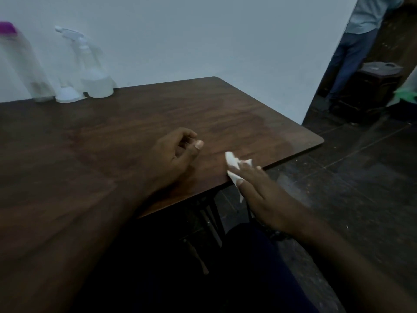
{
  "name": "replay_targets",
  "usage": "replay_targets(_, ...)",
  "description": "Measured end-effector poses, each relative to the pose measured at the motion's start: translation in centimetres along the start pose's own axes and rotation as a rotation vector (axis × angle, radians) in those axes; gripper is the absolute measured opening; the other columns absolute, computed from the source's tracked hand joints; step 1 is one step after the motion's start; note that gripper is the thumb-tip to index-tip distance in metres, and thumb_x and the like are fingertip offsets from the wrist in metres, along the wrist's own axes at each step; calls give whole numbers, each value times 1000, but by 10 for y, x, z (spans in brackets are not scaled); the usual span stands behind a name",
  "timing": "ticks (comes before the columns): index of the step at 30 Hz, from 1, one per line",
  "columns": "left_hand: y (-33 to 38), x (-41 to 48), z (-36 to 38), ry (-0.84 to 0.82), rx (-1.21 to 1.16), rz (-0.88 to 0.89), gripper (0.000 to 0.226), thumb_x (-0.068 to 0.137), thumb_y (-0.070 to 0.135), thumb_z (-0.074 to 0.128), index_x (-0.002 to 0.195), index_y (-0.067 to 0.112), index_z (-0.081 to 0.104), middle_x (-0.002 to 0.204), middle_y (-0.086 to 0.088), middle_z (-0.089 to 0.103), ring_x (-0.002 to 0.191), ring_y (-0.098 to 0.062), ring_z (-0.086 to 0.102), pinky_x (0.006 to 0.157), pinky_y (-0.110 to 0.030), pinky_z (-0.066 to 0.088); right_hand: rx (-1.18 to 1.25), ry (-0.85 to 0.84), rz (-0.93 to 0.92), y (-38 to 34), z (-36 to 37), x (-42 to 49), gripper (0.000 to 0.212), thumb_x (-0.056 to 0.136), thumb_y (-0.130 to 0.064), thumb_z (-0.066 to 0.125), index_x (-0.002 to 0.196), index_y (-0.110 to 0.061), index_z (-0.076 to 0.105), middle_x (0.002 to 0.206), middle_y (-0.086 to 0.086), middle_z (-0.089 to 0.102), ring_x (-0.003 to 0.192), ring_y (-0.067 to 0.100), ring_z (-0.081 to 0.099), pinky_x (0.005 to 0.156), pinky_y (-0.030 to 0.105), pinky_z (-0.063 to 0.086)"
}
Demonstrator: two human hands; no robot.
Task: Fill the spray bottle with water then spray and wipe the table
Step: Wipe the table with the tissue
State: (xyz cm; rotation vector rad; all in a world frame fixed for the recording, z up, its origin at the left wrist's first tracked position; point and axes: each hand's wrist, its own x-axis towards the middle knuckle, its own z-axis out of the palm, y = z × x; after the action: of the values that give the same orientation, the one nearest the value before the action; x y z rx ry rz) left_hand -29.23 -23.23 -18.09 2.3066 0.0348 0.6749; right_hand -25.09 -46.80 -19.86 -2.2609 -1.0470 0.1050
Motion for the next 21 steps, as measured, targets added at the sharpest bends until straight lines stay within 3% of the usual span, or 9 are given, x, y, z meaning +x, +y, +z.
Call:
replay_targets(2,10,-14,13,-62,-149,-1,43,83,62,46,108,30,59,92,15,65,81,6,61,73,-11,43,570,-26,162,-20,-4,-13,31,106,-24,38,116,-27,67,115,-17,70,102,-15,60,88,4,42)
replay_targets(3,17,-22,18,-105,-221,3,43,83,62,48,109,31,59,91,13,66,81,4,62,74,-14,45,830,-25,281,-21,-8,-16,29,102,-24,43,103,-22,72,94,-9,76,82,-6,68,71,8,49)
replay_targets(4,24,-31,22,-156,-268,4,43,82,63,50,110,32,58,94,12,67,84,2,64,75,-15,46,1039,-27,338,-15,-9,-20,32,98,-25,44,99,-13,74,87,1,77,75,5,71,64,13,53)
replay_targets(7,46,-52,32,-317,-381,-39,50,79,66,55,115,31,59,107,7,70,99,-6,67,82,-23,51,1423,-71,377,-2,-11,-29,50,95,-29,36,111,4,70,107,22,71,92,25,71,79,30,58)
replay_targets(9,53,-62,42,-351,-507,-127,48,79,61,60,113,27,63,106,2,72,99,-14,69,85,-35,55,1509,-131,463,8,-16,-32,58,99,-31,27,117,5,68,118,26,67,105,31,68,91,37,56)
replay_targets(12,60,-71,64,-279,-703,-395,38,80,47,70,102,15,67,101,-9,74,93,-26,70,84,-43,56,1564,-171,346,30,-22,-32,65,105,-37,23,137,14,46,139,35,47,131,40,48,113,46,34)
replay_targets(15,63,-77,88,-201,-908,-642,18,90,22,66,84,5,63,88,-19,68,79,-29,66,76,-42,55,1590,-242,467,54,-20,-34,76,93,-60,39,119,6,66,125,28,61,113,37,63,96,49,52)
replay_targets(17,61,-78,103,-138,-899,-702,17,92,16,62,78,6,59,85,-19,63,78,-29,62,77,-42,53,1569,-225,476,71,-17,-41,89,91,-70,33,129,5,58,133,28,56,122,42,55,97,54,48)
replay_targets(21,56,-75,132,-119,-858,-769,18,93,14,60,75,9,60,83,-15,66,75,-25,63,71,-38,55,1369,-228,541,95,-9,-55,57,90,-51,54,123,-8,67,127,21,64,115,39,62,84,51,55)
